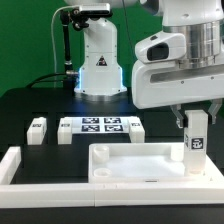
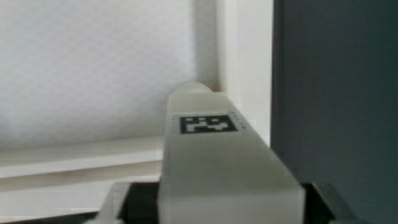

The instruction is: Assemble desk

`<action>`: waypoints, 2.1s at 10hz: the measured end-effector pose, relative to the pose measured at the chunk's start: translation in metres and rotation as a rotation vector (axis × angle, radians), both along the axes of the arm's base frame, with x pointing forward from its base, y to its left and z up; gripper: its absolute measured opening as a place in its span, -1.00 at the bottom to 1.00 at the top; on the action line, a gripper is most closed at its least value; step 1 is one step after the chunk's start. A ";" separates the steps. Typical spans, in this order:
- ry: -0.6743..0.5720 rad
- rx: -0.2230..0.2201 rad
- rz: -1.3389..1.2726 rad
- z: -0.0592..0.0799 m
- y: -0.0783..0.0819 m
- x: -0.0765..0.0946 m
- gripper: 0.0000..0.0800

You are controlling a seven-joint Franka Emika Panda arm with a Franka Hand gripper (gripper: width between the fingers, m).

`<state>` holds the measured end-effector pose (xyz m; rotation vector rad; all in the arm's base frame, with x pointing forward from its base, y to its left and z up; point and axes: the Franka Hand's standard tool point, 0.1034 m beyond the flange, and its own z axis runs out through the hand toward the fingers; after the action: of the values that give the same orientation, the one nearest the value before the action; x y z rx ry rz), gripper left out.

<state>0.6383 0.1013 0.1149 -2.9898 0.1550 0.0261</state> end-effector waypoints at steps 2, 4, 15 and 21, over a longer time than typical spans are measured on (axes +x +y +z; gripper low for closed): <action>0.025 -0.002 -0.164 0.000 0.001 0.000 -0.26; 0.047 -0.002 -0.499 -0.001 0.003 0.002 -0.26; 0.069 0.095 -0.927 -0.004 0.007 0.003 0.56; -0.045 0.034 -0.272 -0.005 -0.002 0.003 0.62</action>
Offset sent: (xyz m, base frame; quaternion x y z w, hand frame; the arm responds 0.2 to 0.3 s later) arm -0.0045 -0.0016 -0.0108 0.0028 0.0405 0.2731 0.9611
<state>0.6409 0.0991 0.1103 -2.9050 0.5476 -0.0682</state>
